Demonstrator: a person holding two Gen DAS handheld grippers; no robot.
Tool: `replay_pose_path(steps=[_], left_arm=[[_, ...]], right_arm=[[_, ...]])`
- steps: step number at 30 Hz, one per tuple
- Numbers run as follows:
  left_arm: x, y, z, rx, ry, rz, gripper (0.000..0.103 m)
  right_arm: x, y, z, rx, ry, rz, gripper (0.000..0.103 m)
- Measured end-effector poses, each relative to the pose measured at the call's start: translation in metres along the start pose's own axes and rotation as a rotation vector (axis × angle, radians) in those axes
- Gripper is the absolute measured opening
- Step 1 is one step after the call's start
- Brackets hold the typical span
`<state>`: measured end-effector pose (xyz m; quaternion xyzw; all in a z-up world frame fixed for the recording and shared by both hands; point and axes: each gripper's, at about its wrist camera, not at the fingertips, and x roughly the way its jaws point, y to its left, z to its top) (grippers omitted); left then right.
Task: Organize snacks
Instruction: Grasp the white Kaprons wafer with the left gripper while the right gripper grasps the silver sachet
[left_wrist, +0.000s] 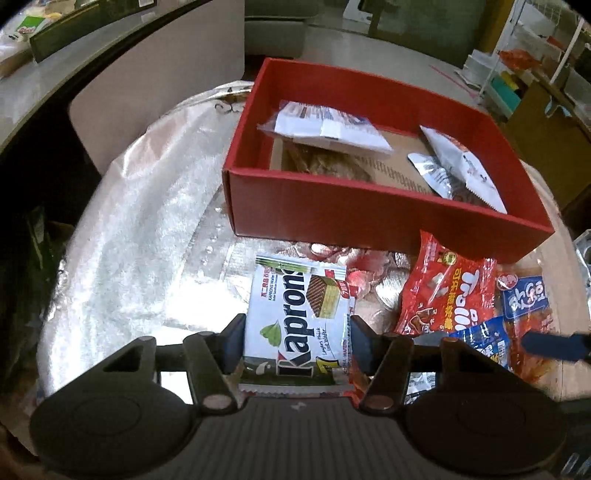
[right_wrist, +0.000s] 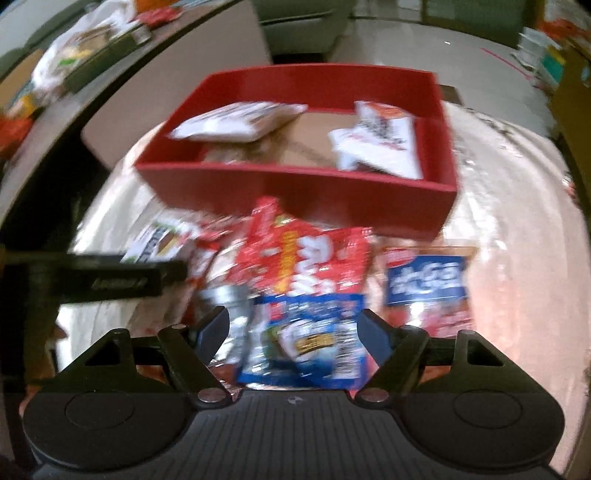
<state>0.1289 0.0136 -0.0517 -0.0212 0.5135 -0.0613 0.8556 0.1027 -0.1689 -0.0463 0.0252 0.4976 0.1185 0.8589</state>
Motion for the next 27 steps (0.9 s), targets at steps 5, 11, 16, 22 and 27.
replay_pose_path(steps=[5, 11, 16, 22, 27], left_arm=[[-0.003, 0.011, 0.005, -0.031, -0.012, -0.011, 0.052], [-0.007, 0.022, 0.005, -0.042, -0.014, -0.026, 0.052], [-0.004, 0.019, 0.005, -0.033, 0.005, -0.033, 0.052], [-0.008, 0.009, 0.004, 0.005, 0.007, -0.065, 0.052], [-0.009, 0.006, 0.0, 0.024, 0.017, -0.085, 0.052]], right_arm=[[0.007, 0.028, -0.008, -0.043, 0.004, 0.033, 0.071], [0.033, 0.05, -0.02, -0.088, 0.057, 0.022, 0.059], [0.041, 0.059, -0.023, -0.139, 0.055, 0.006, 0.05], [0.024, 0.051, -0.029, -0.14, 0.054, 0.017, 0.046], [-0.002, 0.029, -0.036, -0.082, 0.033, 0.02, 0.046]])
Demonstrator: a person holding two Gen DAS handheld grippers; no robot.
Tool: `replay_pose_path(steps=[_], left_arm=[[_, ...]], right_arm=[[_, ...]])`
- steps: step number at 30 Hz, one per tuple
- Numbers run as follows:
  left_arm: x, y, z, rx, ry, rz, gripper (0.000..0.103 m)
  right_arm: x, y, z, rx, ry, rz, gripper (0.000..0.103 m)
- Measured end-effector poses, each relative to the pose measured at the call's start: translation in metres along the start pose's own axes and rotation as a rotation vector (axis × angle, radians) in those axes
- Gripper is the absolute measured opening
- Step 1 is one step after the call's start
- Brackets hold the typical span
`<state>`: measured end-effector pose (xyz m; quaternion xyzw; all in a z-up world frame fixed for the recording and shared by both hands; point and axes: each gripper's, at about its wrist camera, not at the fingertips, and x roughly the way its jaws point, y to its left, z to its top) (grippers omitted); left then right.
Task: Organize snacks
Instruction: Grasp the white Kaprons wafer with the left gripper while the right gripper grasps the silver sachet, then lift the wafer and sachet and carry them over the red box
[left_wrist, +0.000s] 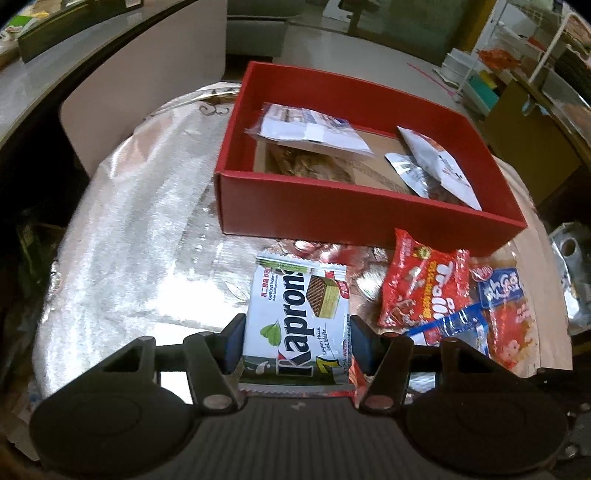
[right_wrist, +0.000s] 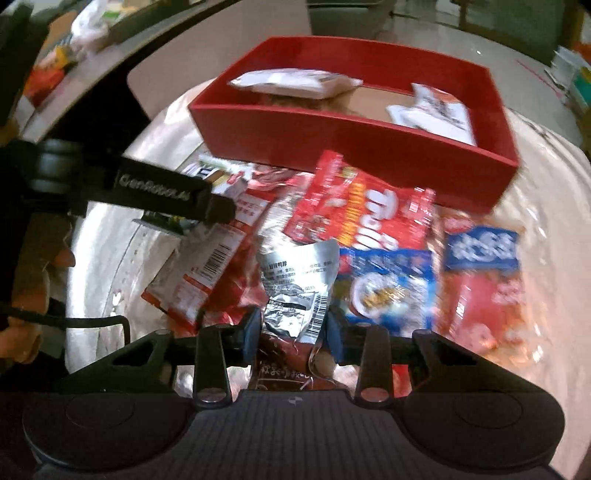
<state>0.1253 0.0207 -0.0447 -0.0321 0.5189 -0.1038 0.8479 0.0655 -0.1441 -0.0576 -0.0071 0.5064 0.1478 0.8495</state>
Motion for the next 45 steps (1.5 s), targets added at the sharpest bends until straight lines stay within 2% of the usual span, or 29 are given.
replay_pose_path(steps=[7, 11, 14, 17, 20, 24, 26, 27, 28, 29, 34, 40, 45], left_arm=[[0.009, -0.008, -0.01, 0.039, 0.022, 0.017, 0.052], [0.02, -0.014, -0.017, 0.075, 0.044, 0.052, 0.052], [0.023, -0.02, -0.019, 0.106, 0.04, 0.084, 0.055], [0.028, -0.02, -0.018, 0.1, 0.053, 0.094, 0.06], [0.031, -0.024, -0.018, 0.112, 0.053, 0.112, 0.066], [0.033, -0.029, -0.02, 0.134, 0.049, 0.128, 0.069], [0.032, -0.03, -0.021, 0.133, 0.043, 0.127, 0.068], [0.031, -0.029, -0.02, 0.131, 0.039, 0.125, 0.062], [0.029, -0.028, -0.02, 0.132, 0.033, 0.124, 0.052], [0.027, -0.029, -0.02, 0.137, 0.029, 0.121, 0.051], [0.023, -0.025, -0.018, 0.125, 0.034, 0.101, 0.051], [0.005, -0.021, -0.009, 0.104, -0.016, 0.053, 0.051], [0.0, -0.022, -0.005, 0.093, -0.027, 0.027, 0.051]], right_arm=[[-0.004, -0.018, -0.006, 0.042, 0.004, -0.005, 0.046], [0.006, -0.026, -0.008, 0.049, 0.025, -0.022, 0.046], [0.015, -0.025, -0.01, 0.034, 0.046, -0.02, 0.046], [0.018, -0.027, -0.009, 0.038, 0.054, -0.018, 0.051], [0.02, -0.028, -0.008, 0.025, 0.056, -0.04, 0.052], [0.024, -0.025, -0.01, 0.002, 0.059, -0.039, 0.058], [0.024, -0.024, -0.011, -0.008, 0.055, -0.045, 0.057], [0.023, -0.023, -0.012, -0.018, 0.055, -0.052, 0.052], [0.023, -0.021, -0.013, -0.036, 0.059, -0.068, 0.049], [0.022, -0.02, -0.014, -0.051, 0.062, -0.079, 0.047], [0.014, -0.026, -0.015, -0.043, 0.058, -0.077, 0.046], [-0.005, -0.035, -0.006, -0.001, 0.001, -0.041, 0.046], [-0.011, -0.044, 0.001, 0.029, -0.023, -0.033, 0.046]])
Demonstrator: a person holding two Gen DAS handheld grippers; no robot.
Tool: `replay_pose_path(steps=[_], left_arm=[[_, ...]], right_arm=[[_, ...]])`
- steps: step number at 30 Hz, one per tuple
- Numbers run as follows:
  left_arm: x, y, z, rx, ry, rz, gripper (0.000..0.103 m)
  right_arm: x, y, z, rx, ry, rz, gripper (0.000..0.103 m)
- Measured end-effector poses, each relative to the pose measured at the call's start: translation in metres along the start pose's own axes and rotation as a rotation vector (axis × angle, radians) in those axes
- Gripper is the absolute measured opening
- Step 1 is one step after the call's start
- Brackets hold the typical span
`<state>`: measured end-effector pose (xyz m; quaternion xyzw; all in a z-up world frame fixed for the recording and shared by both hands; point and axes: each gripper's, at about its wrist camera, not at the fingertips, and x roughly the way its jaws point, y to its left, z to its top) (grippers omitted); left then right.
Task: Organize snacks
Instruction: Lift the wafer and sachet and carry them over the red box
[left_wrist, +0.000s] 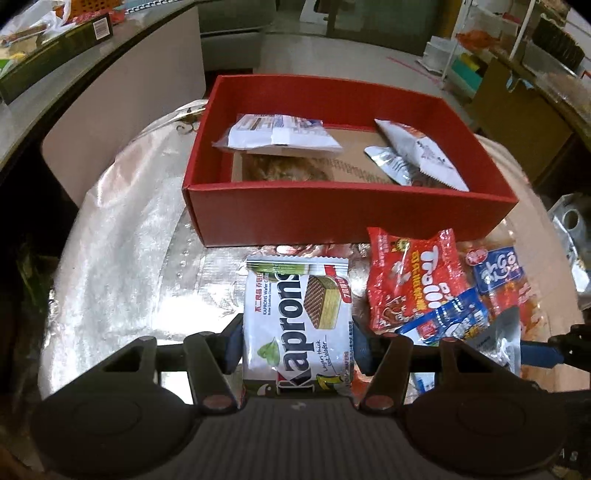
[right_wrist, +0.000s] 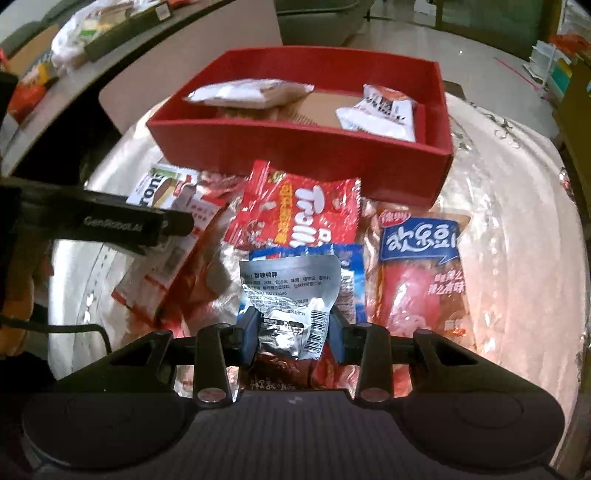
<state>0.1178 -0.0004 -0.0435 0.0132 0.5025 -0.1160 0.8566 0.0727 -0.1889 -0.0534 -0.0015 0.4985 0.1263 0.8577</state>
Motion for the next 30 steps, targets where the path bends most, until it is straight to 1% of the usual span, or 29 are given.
replay_pose_path(steps=[4, 12, 21, 30], left_arm=[[-0.004, -0.004, 0.003, 0.0, -0.013, -0.019, 0.051], [-0.006, -0.009, 0.005, 0.002, -0.022, -0.034, 0.051], [-0.011, -0.016, 0.011, 0.005, -0.052, -0.05, 0.051], [-0.018, -0.021, 0.017, 0.006, -0.106, -0.069, 0.051]], right_arm=[[-0.004, -0.003, 0.007, 0.016, -0.021, 0.007, 0.046], [-0.011, -0.01, 0.02, 0.039, -0.061, 0.011, 0.046], [-0.022, -0.019, 0.032, 0.06, -0.113, 0.004, 0.046], [-0.029, -0.023, 0.039, 0.072, -0.154, 0.004, 0.047]])
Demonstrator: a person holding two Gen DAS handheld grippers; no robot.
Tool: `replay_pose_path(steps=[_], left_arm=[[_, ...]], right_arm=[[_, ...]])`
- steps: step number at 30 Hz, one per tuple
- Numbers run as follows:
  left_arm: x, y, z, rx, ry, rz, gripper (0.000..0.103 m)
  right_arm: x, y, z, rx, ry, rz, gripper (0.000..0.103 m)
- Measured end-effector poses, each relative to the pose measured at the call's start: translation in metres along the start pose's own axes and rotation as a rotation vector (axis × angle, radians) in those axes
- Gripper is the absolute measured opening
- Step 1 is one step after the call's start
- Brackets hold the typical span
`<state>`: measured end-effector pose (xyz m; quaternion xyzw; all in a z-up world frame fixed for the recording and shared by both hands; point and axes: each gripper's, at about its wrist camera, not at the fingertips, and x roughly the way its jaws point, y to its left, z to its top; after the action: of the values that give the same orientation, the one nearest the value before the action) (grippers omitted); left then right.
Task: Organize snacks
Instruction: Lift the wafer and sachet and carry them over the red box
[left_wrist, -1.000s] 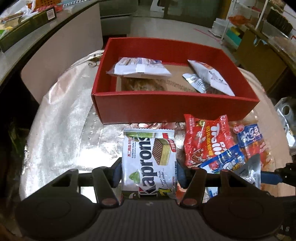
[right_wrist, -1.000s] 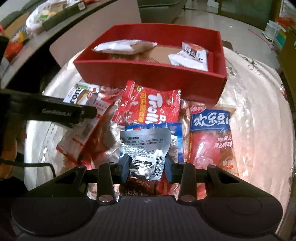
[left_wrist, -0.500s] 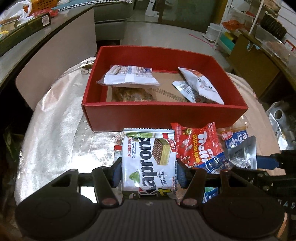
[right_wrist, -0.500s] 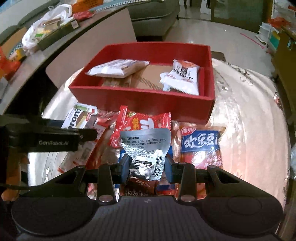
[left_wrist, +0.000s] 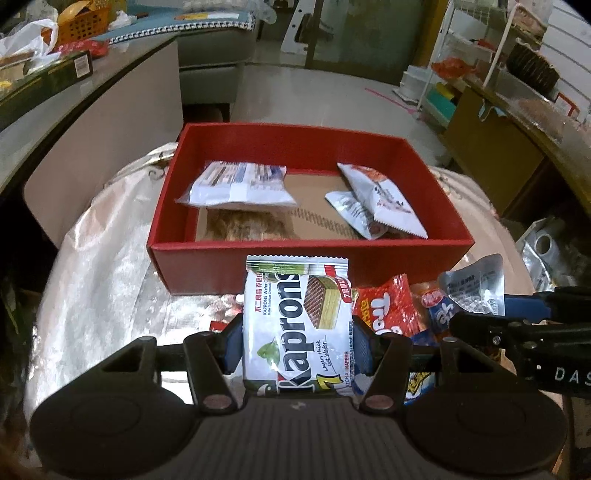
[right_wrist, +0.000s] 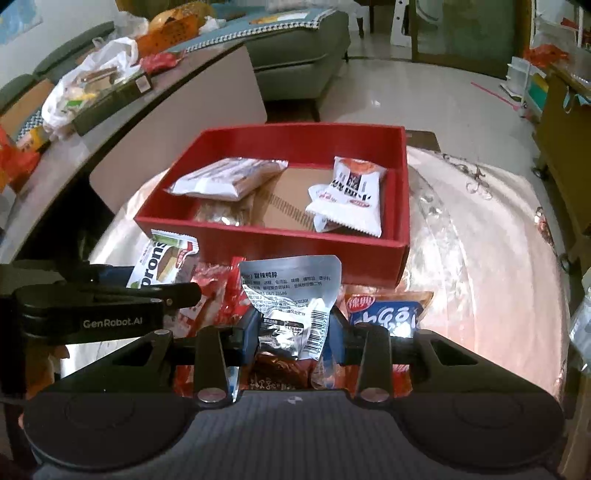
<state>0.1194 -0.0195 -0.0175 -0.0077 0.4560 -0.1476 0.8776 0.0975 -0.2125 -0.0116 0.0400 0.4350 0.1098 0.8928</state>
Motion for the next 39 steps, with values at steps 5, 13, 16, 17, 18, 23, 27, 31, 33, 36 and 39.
replay_pose_path(steps=[5, 13, 16, 17, 18, 23, 27, 31, 33, 36, 39], left_arm=[[0.0, 0.0, 0.003, -0.01, -0.012, 0.001, 0.051], [-0.001, 0.0, 0.008, -0.012, -0.034, 0.008, 0.051], [-0.002, 0.001, 0.011, -0.013, -0.047, 0.011, 0.051], [-0.003, 0.002, 0.012, -0.016, -0.053, 0.013, 0.051], [-0.003, 0.002, 0.013, -0.018, -0.058, 0.015, 0.051], [-0.004, 0.001, 0.02, -0.015, -0.086, 0.025, 0.051], [-0.001, -0.001, 0.025, -0.011, -0.099, 0.027, 0.051], [0.001, -0.003, 0.035, -0.01, -0.124, 0.031, 0.051], [0.001, -0.002, 0.04, -0.01, -0.141, 0.033, 0.051], [0.004, 0.002, 0.046, -0.027, -0.149, 0.03, 0.051], [0.009, 0.004, 0.05, -0.033, -0.145, 0.032, 0.051]], right_arm=[[-0.002, -0.002, 0.005, 0.006, -0.015, -0.004, 0.047], [-0.005, -0.004, 0.011, 0.012, -0.035, -0.002, 0.047], [-0.006, -0.006, 0.015, 0.017, -0.046, -0.004, 0.047], [-0.006, -0.007, 0.017, 0.019, -0.051, -0.006, 0.047], [-0.007, -0.008, 0.018, 0.02, -0.055, -0.007, 0.047], [-0.007, -0.013, 0.027, 0.03, -0.077, -0.011, 0.047], [-0.007, -0.017, 0.035, 0.038, -0.092, -0.011, 0.047], [-0.004, -0.019, 0.044, 0.045, -0.107, -0.016, 0.047], [-0.002, -0.021, 0.049, 0.049, -0.115, -0.02, 0.047], [0.0, -0.023, 0.055, 0.053, -0.125, -0.022, 0.047], [0.004, -0.026, 0.063, 0.059, -0.131, -0.023, 0.047]])
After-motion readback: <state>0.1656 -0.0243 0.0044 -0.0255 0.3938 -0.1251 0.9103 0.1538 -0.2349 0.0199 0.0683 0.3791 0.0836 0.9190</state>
